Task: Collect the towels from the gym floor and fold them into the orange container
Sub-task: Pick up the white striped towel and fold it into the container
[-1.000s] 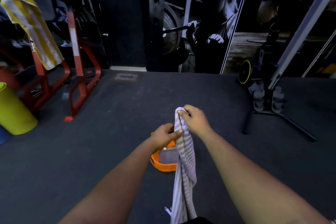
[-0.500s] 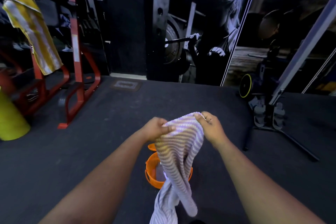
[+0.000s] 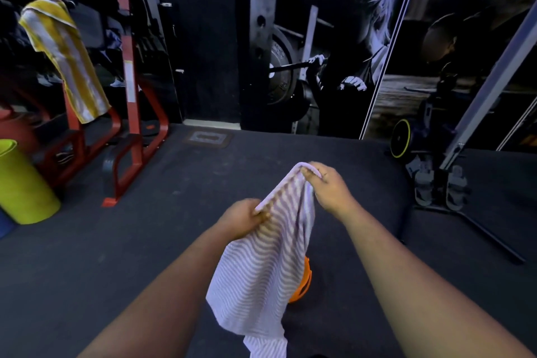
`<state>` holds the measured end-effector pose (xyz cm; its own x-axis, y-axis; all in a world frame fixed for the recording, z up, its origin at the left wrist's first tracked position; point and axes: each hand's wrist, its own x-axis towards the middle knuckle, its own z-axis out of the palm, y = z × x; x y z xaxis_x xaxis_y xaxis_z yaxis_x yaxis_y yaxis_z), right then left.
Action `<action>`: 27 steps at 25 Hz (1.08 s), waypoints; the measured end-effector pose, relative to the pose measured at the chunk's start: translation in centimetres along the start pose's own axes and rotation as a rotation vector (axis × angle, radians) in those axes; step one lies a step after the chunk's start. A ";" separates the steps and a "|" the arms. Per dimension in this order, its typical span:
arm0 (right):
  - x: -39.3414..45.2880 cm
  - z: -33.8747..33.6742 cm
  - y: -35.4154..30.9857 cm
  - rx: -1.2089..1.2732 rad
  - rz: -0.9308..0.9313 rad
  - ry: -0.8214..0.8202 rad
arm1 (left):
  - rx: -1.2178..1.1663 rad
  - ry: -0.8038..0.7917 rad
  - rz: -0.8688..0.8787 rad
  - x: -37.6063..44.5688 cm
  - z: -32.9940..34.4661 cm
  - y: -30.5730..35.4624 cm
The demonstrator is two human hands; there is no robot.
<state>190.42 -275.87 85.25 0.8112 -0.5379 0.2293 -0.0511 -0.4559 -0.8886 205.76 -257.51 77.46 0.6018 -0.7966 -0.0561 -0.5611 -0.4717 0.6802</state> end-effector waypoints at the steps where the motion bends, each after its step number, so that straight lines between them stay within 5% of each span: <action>1: -0.1 -0.6 0.1 0.084 0.054 0.083 | -0.025 0.015 -0.045 -0.2 -0.1 -1.1; 3: -0.2 -1.8 1.0 0.251 0.157 0.302 | -0.130 0.055 -0.106 -0.5 -0.9 -2.5; 5: -0.6 -2.4 2.0 0.135 0.164 0.371 | -0.194 0.098 -0.069 -0.6 -1.7 -2.1; 9: -1.5 0.7 2.1 -0.339 0.031 -0.181 | -0.207 0.138 0.219 0.0 -2.1 3.4; 11: -1.5 2.2 2.0 -0.590 -0.017 -0.299 | -0.180 0.121 0.282 0.2 -2.2 4.3; 17: -1.7 -0.7 3.1 -0.401 0.032 0.016 | 0.500 -0.178 0.021 -1.2 -2.3 -3.5; 22: -2.1 0.1 3.6 -0.517 0.154 0.056 | -0.570 0.202 0.007 -2.1 -2.3 -1.6; 27: -1.6 3.4 1.3 -0.430 -0.013 -0.376 | -0.282 0.139 0.318 -1.4 -2.6 3.8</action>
<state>191.02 -273.18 82.41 0.9609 -0.2768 0.0118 -0.2086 -0.7507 -0.6269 204.27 -257.18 82.04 0.5059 -0.8181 0.2734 -0.5649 -0.0747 0.8218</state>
